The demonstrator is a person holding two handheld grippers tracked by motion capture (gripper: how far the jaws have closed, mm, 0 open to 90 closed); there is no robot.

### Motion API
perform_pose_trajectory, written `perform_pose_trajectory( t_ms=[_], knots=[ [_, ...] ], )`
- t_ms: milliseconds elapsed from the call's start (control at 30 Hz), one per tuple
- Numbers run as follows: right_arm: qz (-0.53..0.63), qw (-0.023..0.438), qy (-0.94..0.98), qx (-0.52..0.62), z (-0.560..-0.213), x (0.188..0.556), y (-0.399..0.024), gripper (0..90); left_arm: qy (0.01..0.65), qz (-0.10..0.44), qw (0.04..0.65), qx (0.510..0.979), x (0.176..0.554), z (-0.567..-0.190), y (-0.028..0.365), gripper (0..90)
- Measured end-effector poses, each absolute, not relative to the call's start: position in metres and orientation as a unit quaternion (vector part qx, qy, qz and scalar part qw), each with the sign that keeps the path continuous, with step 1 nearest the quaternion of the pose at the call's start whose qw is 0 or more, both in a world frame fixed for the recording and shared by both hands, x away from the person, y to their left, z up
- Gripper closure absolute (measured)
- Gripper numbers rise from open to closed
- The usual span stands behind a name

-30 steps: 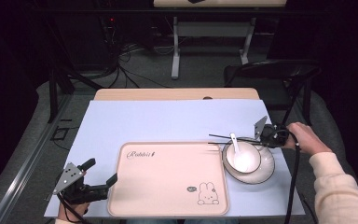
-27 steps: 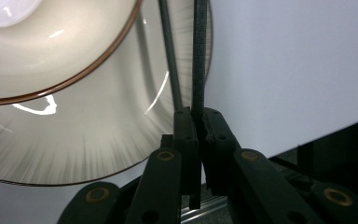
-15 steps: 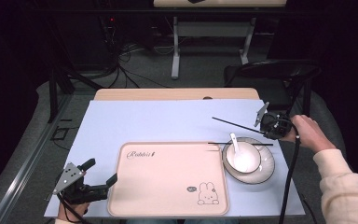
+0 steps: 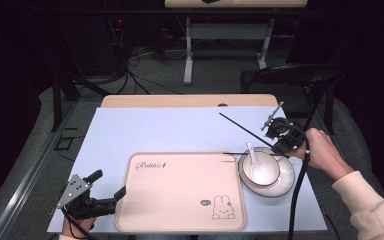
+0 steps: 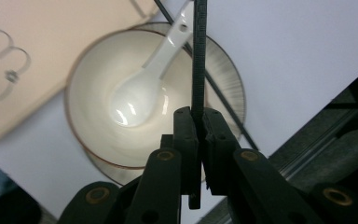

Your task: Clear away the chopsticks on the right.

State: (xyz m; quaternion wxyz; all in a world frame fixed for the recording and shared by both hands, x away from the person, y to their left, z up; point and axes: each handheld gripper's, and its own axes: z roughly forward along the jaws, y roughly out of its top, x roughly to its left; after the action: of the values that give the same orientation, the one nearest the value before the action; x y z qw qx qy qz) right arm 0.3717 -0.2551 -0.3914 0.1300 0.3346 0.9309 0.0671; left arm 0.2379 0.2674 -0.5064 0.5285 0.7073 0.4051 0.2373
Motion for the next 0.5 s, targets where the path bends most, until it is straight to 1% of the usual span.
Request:
perform_pose_trajectory(
  t_ms=[233,333,367,400,500],
  knots=[
    [0.089,0.085,0.911,0.393,-0.392,0.353,-0.227,85.0,0.405,0.236,0.53,0.707,0.238,-0.506,0.268,0.0],
    [0.101,0.06,0.903,0.414,-0.399,0.347,-0.218,85.0,0.404,0.237,0.529,0.708,0.237,-0.506,0.268,0.0],
    [0.109,0.045,0.896,0.427,-0.405,0.342,-0.213,85.0,0.404,0.237,0.529,0.708,0.237,-0.506,0.268,0.0],
    [0.109,0.045,0.896,0.427,-0.405,0.342,-0.213,85.0,0.404,0.237,0.529,0.707,0.237,-0.506,0.268,0.0],
    [0.12,0.022,0.89,0.438,-0.416,0.333,-0.205,85.0,0.404,0.235,0.53,0.707,0.237,-0.506,0.268,0.0]
  ],
)
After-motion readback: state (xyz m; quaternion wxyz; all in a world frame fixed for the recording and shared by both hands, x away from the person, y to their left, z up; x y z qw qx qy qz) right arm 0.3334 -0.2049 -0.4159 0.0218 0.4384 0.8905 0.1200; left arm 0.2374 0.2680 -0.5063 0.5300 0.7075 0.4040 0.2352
